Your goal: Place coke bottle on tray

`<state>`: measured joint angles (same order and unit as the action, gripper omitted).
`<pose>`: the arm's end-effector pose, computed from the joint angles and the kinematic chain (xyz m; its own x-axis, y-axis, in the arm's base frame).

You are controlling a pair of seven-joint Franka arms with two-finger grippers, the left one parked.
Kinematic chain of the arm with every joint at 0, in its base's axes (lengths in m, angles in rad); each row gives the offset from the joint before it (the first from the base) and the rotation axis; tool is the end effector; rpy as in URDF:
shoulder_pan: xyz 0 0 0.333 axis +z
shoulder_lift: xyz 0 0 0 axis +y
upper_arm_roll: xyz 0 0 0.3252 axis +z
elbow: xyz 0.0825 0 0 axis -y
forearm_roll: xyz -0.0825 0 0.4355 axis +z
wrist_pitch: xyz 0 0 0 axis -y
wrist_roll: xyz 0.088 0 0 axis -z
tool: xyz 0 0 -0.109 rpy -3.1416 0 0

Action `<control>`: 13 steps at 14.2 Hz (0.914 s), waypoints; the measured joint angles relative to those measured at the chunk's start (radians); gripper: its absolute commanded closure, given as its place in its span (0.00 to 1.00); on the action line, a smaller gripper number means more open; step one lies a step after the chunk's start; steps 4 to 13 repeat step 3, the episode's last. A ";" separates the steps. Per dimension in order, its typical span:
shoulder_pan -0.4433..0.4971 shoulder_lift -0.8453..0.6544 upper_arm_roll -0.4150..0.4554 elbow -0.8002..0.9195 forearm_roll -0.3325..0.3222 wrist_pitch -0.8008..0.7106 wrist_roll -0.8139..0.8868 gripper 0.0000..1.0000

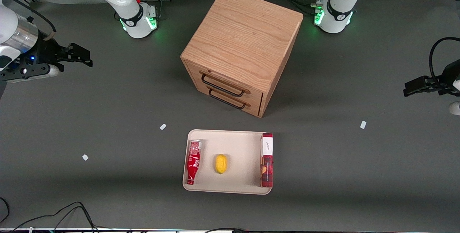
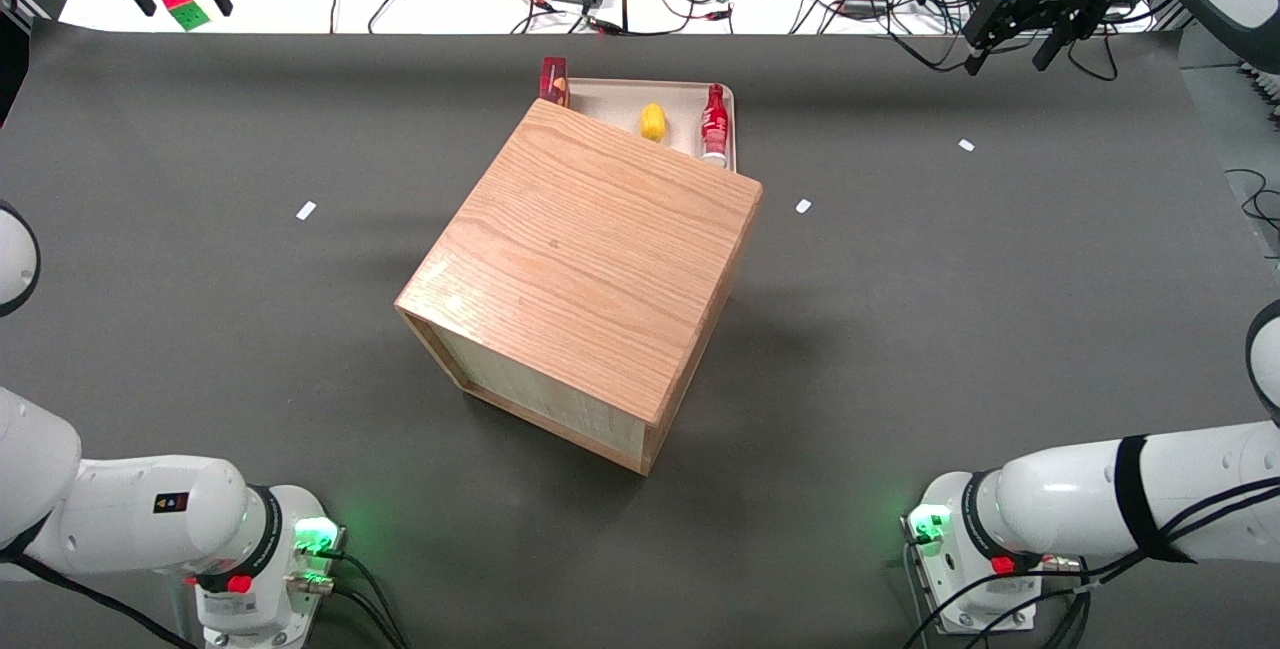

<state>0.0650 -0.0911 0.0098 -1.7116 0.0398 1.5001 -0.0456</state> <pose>0.5640 0.0471 0.6064 0.9854 0.1222 -0.1182 0.1177 -0.9921 -0.0443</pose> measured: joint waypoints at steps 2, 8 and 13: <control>0.009 0.000 0.000 0.000 0.000 0.009 -0.005 0.00; 0.017 0.000 -0.002 0.000 0.000 0.011 -0.005 0.00; 0.017 0.000 -0.002 0.000 0.000 0.011 -0.005 0.00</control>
